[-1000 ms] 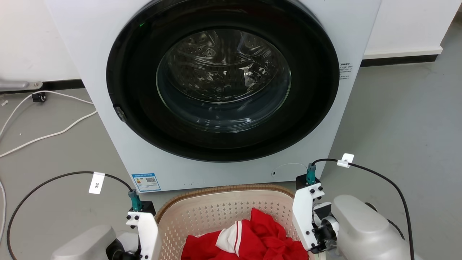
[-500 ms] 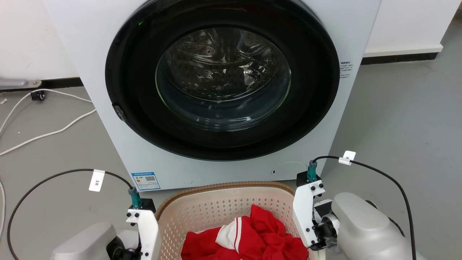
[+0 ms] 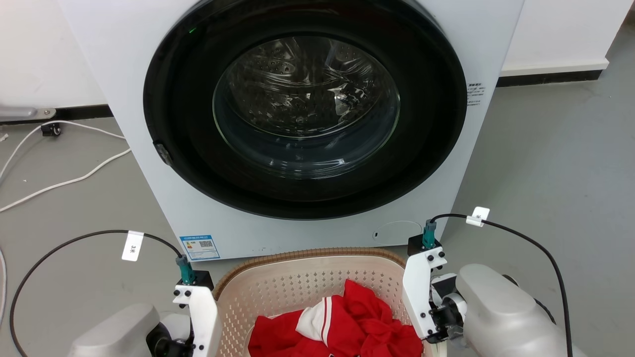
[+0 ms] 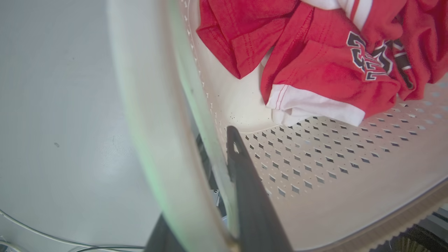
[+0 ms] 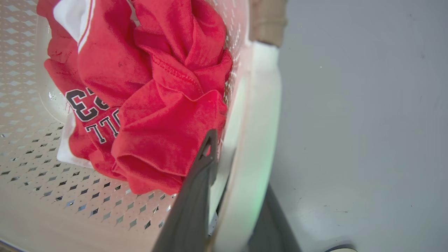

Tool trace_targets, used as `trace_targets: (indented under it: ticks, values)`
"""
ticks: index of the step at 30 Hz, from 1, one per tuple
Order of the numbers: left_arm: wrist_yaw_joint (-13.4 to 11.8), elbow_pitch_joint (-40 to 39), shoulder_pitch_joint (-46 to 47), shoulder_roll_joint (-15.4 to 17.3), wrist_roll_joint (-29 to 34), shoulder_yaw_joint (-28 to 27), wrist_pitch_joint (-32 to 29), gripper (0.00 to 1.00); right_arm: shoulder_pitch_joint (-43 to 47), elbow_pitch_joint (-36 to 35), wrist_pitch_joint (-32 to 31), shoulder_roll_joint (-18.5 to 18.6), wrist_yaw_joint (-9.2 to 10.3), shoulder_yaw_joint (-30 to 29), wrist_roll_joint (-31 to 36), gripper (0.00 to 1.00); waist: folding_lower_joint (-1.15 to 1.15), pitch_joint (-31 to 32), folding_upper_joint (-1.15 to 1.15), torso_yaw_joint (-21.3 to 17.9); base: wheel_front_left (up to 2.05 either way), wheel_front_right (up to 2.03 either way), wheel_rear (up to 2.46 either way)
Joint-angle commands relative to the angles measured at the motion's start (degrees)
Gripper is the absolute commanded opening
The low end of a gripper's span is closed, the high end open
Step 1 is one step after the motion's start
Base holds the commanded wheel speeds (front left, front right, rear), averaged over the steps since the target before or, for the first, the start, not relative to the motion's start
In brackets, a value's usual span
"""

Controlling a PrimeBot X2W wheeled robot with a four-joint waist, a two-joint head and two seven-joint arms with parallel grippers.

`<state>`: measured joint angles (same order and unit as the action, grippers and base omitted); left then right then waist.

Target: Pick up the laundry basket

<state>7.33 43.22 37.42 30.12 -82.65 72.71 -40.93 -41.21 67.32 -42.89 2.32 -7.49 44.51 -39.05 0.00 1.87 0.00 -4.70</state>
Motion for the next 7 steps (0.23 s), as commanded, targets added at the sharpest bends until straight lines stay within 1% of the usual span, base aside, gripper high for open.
trace_targets:
  ticks: [1,7]
  values:
    - [0.24,0.35,0.58,0.69,0.85,0.35,-0.24,0.00,-1.46,0.23,0.23,1.02,0.00,0.31,0.17,0.00,0.00,-0.01,0.00,0.00,0.00,0.00,0.00]
    - [0.24,0.68,0.19,0.74,1.12,0.45,-0.28,0.00,-1.43,0.64,0.73,1.03,0.00,0.61,-0.10,0.00,0.00,0.00,0.00,0.01,0.00,0.00,0.00]
